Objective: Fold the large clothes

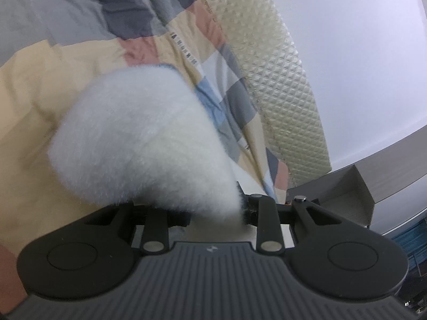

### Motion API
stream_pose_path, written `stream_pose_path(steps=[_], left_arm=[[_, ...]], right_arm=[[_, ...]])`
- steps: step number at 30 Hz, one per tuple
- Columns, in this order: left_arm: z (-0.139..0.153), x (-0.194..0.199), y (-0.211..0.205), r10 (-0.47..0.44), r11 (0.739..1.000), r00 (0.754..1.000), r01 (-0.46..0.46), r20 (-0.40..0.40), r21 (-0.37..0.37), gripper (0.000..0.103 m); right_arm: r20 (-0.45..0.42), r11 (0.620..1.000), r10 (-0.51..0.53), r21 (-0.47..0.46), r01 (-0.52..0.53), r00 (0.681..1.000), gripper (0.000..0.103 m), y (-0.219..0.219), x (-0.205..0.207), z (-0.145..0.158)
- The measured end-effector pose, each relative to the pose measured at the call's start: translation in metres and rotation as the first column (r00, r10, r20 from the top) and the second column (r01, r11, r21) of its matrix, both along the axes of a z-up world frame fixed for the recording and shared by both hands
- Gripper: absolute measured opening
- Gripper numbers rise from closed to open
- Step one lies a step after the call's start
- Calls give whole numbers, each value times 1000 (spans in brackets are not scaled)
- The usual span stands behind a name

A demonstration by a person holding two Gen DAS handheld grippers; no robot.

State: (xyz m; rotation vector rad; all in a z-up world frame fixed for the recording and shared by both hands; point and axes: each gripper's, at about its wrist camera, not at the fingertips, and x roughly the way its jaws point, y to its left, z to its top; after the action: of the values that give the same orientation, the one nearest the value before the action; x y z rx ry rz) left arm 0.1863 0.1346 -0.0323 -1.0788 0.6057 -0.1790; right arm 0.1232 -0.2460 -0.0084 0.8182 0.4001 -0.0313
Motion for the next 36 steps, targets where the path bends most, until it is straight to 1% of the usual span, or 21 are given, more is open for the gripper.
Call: stream_pose_path(steps=[5, 11, 15, 19, 22, 25, 27, 29, 32, 34, 36], left_arm=[[39, 28, -15, -15, 1000, 999, 15, 35, 10, 32], [92, 73, -44, -54, 998, 994, 50, 92, 48, 33], [125, 110, -69, -83, 995, 988, 75, 131, 64, 33], [149, 155, -103, -118, 991, 982, 108, 150, 75, 33], [163, 192, -132, -150, 987, 975, 137, 164, 88, 33], [169, 230, -164, -182, 981, 969, 167, 165, 100, 33], [168, 257, -183, -201, 977, 966, 186, 160, 104, 33], [165, 285, -206, -232, 969, 959, 213, 161, 126, 33], [151, 329, -236, -284, 953, 946, 260, 155, 156, 33], [134, 358, -250, -303, 947, 942, 281, 141, 157, 33], [117, 377, -265, -318, 940, 939, 294, 131, 173, 33]], right_arm=[[39, 1000, -1, 7, 1, 999, 38, -19, 18, 28], [88, 1000, -16, 16, 15, 996, 38, -52, 45, 62], [128, 999, -32, 17, 30, 991, 38, -79, 63, 84], [171, 998, -57, 6, 57, 984, 38, -108, 79, 104], [196, 996, -84, 12, 84, 977, 38, -137, 92, 110], [212, 993, -117, 12, 118, 970, 38, -165, 105, 111], [217, 990, -143, 18, 142, 966, 38, -185, 114, 106], [219, 985, -171, 28, 169, 961, 38, -206, 123, 98], [219, 976, -213, 2, 218, 952, 38, -230, 137, 81], [209, 971, -230, -12, 238, 950, 38, -247, 149, 65], [191, 968, -241, -21, 249, 951, 38, -259, 158, 45]])
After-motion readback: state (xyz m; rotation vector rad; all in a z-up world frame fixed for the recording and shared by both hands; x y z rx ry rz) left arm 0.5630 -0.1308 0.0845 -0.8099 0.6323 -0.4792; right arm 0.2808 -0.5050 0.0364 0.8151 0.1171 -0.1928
